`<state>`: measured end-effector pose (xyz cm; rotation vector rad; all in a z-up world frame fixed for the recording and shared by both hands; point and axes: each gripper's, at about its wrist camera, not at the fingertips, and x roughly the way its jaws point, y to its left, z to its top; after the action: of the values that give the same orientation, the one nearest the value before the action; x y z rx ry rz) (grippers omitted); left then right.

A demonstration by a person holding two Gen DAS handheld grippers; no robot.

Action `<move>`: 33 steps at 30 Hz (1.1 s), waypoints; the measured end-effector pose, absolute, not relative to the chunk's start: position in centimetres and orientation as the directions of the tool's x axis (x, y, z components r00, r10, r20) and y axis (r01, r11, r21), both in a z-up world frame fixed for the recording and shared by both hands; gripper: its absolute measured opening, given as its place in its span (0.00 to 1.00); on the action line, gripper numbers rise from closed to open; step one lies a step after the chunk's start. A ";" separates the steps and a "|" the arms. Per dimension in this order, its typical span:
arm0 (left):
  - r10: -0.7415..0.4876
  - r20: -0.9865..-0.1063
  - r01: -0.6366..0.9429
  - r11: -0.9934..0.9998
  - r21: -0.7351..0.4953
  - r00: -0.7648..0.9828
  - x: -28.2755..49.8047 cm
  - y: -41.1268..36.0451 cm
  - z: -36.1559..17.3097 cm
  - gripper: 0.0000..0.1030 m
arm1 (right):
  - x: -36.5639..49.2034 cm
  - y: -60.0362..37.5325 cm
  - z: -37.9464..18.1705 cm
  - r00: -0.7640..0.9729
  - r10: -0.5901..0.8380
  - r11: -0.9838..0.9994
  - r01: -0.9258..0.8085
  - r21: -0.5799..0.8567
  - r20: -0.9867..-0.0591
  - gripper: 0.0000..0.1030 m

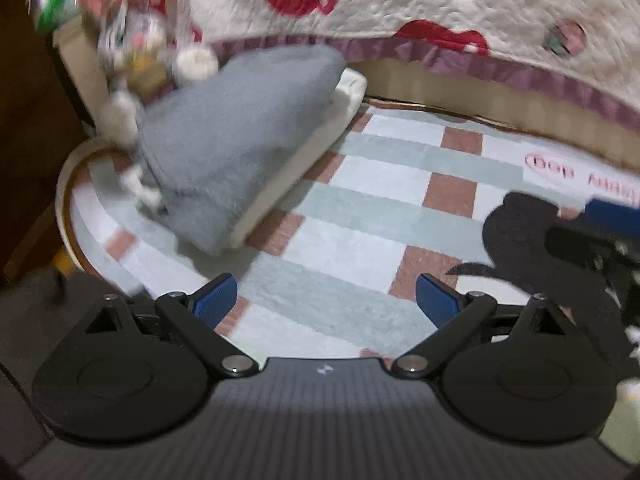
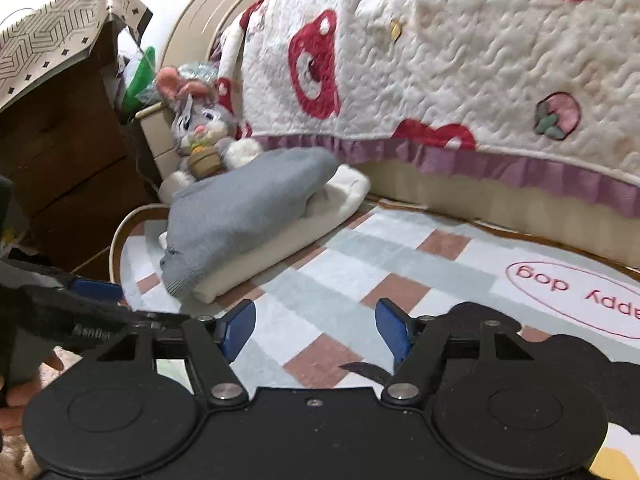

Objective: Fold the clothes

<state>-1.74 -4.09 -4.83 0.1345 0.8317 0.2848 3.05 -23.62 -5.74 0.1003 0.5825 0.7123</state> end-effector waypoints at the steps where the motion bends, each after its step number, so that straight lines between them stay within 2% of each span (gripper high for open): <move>1: 0.306 -0.702 -0.177 0.951 0.252 0.643 -2.1 -4.8 -4.6 1.00 | 2.7 -23.8 -5.8 0.610 0.644 0.760 -0.584 0.287 -0.463 0.69; 5: 0.280 -0.712 -0.135 0.958 0.255 0.644 -3.5 -6.7 -3.8 1.00 | 1.3 -24.6 -5.6 0.608 0.677 0.734 -0.593 0.331 -0.414 0.69; 9: 0.302 -0.707 -0.148 0.951 0.273 0.639 -4.6 -8.2 -3.2 1.00 | -0.1 -25.7 -5.1 0.596 0.703 0.707 -0.641 0.299 -0.388 0.70; 15: 0.325 -0.694 -0.138 0.940 0.312 0.643 -6.0 -9.9 -3.0 1.00 | -2.5 -28.9 -4.3 0.629 0.695 0.719 -0.616 0.322 -0.349 0.70; 19: 0.331 -0.689 -0.147 0.938 0.313 0.644 -6.5 -10.0 -2.8 1.00 | -4.2 -29.9 -3.4 0.652 0.687 0.727 -0.621 0.293 -0.322 0.82; 21: 0.314 -0.702 -0.146 0.946 0.290 0.640 -6.6 -9.8 -3.0 1.00 | -4.8 -30.4 -3.2 0.661 0.687 0.726 -0.615 0.306 -0.302 0.83; 23: 0.302 -0.714 -0.140 0.950 0.278 0.632 -6.6 -9.8 -3.2 1.00 | -5.0 -30.6 -3.2 0.666 0.685 0.728 -0.610 0.312 -0.295 0.88; 33: 0.279 -0.720 -0.134 0.958 0.253 0.636 -7.2 -9.9 -3.7 1.00 | -5.3 -30.0 -3.5 0.673 0.678 0.734 -0.604 0.310 -0.296 0.89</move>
<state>-7.18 -9.88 -3.68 0.1824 0.8506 0.2376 -5.34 -29.99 -3.46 0.1929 0.4101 0.7264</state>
